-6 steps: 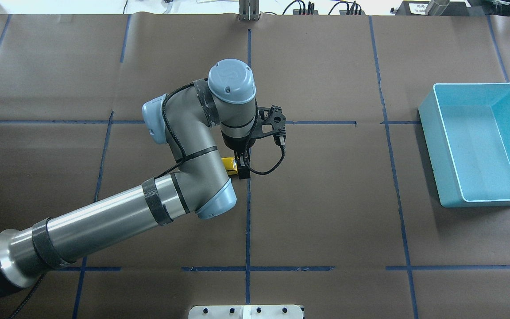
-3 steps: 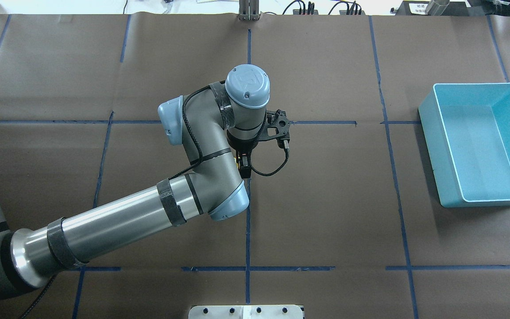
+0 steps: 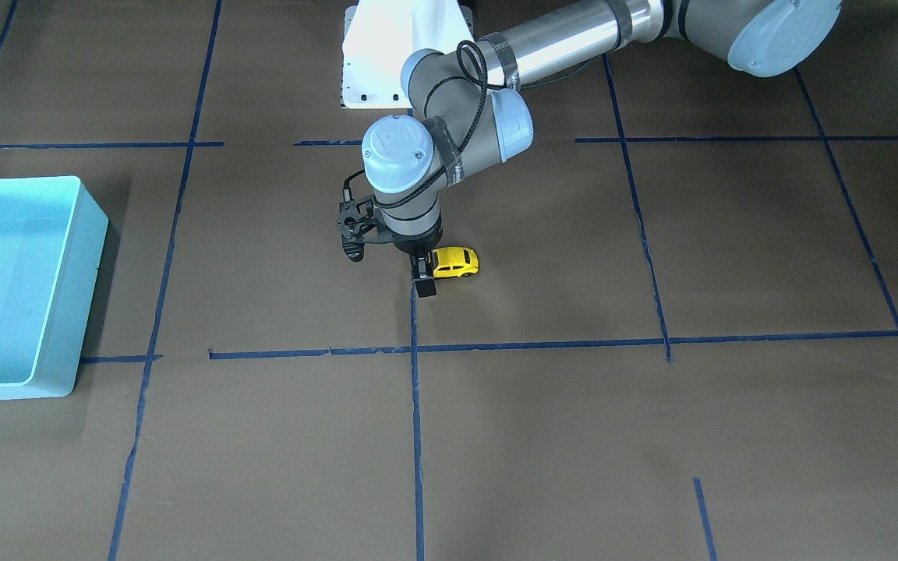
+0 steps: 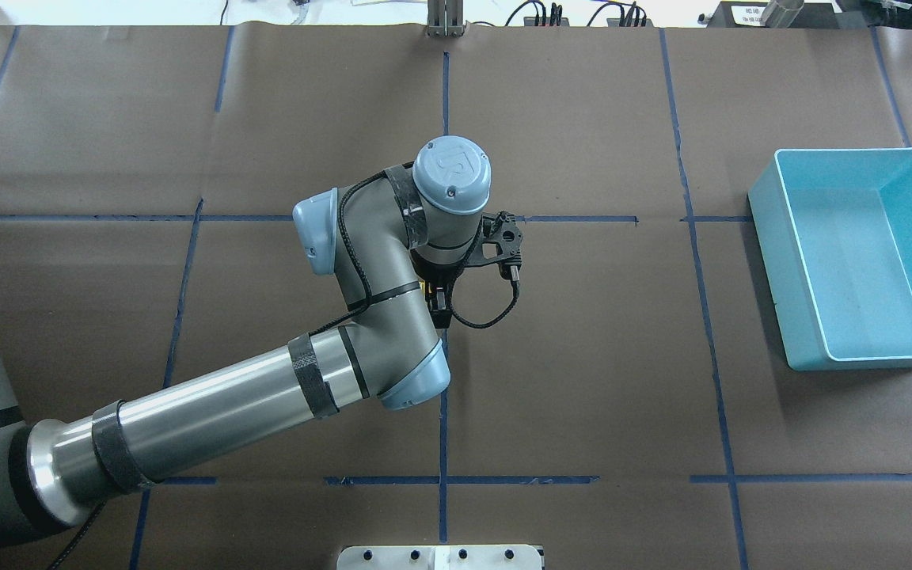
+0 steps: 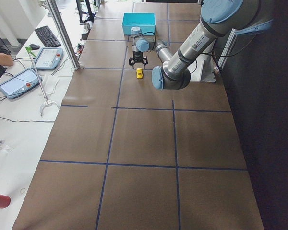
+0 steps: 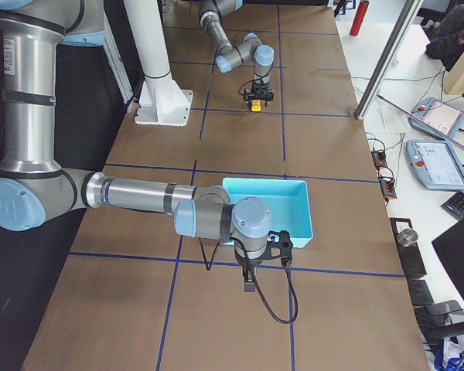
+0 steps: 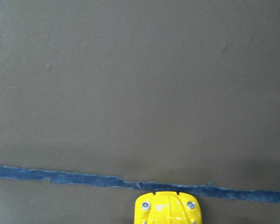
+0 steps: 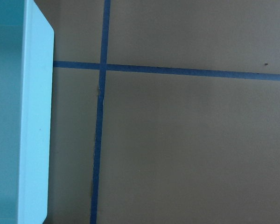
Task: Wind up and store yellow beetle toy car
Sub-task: 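Close the left gripper on the car and press it onto the table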
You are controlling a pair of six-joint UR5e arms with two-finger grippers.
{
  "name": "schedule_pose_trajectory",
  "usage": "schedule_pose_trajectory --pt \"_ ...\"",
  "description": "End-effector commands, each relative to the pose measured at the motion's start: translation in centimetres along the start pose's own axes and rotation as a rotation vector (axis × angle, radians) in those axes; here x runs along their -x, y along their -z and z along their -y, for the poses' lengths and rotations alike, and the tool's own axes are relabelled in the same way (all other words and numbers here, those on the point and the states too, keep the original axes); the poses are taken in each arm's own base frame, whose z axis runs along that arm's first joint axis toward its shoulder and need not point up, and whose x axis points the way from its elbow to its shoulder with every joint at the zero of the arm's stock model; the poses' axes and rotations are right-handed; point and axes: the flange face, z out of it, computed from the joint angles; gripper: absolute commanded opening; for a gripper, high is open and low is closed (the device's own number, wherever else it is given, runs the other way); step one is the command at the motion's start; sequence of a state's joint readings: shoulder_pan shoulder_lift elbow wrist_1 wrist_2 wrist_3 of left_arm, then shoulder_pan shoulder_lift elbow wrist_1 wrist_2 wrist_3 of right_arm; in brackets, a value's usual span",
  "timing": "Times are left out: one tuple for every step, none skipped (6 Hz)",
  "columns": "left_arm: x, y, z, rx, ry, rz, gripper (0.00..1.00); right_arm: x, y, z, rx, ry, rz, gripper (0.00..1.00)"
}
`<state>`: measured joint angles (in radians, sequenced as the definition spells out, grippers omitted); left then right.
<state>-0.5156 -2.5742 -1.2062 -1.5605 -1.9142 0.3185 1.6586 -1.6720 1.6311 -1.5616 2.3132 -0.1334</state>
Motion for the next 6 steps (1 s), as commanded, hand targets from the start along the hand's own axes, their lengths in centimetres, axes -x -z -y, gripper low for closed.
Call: schedule_pose_trajectory --pt "-0.24 -0.34 0.13 0.005 -0.004 0.010 0.92 -0.01 -0.03 0.00 0.001 0.000 0.000 1.00" --pt "-0.16 -0.50 0.06 0.010 -0.004 0.013 0.91 -0.01 -0.03 0.00 0.001 0.000 0.000 1.00" --pt "-0.16 -0.60 0.07 0.013 -0.004 0.021 0.87 -0.01 -0.03 0.00 0.001 0.000 0.000 1.00" --pt "-0.08 -0.60 0.05 0.016 -0.004 0.028 0.83 -0.02 0.07 0.06 -0.002 0.000 0.000 1.00" --pt "-0.22 -0.70 0.12 0.018 -0.006 0.034 0.79 0.03 0.02 0.08 0.000 0.001 0.000 1.00" --pt "-0.48 -0.84 0.34 0.026 -0.013 0.057 0.71 0.00 -0.03 0.00 0.001 0.000 0.000 1.00"
